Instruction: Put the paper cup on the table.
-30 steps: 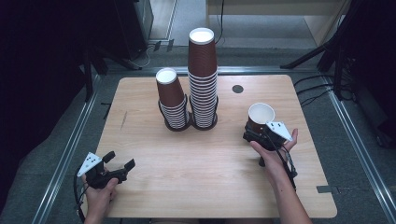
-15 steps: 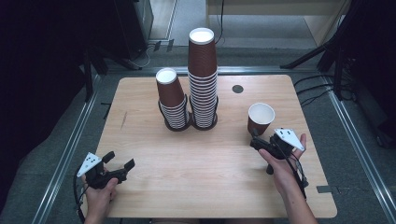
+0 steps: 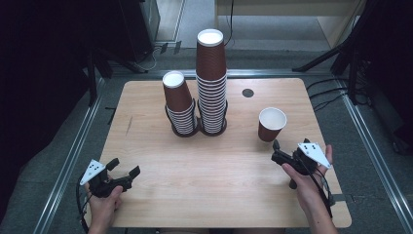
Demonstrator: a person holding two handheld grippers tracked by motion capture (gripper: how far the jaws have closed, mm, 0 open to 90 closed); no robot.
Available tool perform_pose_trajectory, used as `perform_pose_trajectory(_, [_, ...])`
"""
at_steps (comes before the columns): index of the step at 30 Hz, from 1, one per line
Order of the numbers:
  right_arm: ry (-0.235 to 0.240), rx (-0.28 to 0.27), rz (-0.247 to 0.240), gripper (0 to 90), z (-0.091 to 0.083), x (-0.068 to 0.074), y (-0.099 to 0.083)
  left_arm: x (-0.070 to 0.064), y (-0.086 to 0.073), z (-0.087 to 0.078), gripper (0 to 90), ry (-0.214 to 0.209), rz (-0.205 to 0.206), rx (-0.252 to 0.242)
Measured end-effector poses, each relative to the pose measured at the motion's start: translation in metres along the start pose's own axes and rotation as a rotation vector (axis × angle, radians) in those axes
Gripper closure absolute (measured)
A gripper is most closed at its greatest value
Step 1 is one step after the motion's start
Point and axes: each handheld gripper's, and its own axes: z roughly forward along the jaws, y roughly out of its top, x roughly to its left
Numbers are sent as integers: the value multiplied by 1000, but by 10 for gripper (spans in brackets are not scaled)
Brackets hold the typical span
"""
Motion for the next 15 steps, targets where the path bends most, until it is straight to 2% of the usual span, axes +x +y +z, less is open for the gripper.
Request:
perform_pose_trajectory(12, [-45, -19, 7, 0, -16, -37, -11, -1, -1, 0, 2, 12, 4, -2])
perform_pose_trajectory(15, [-61, -19, -9, 0, -21, -47, -16, -2, -1, 0, 2, 14, 4, 0])
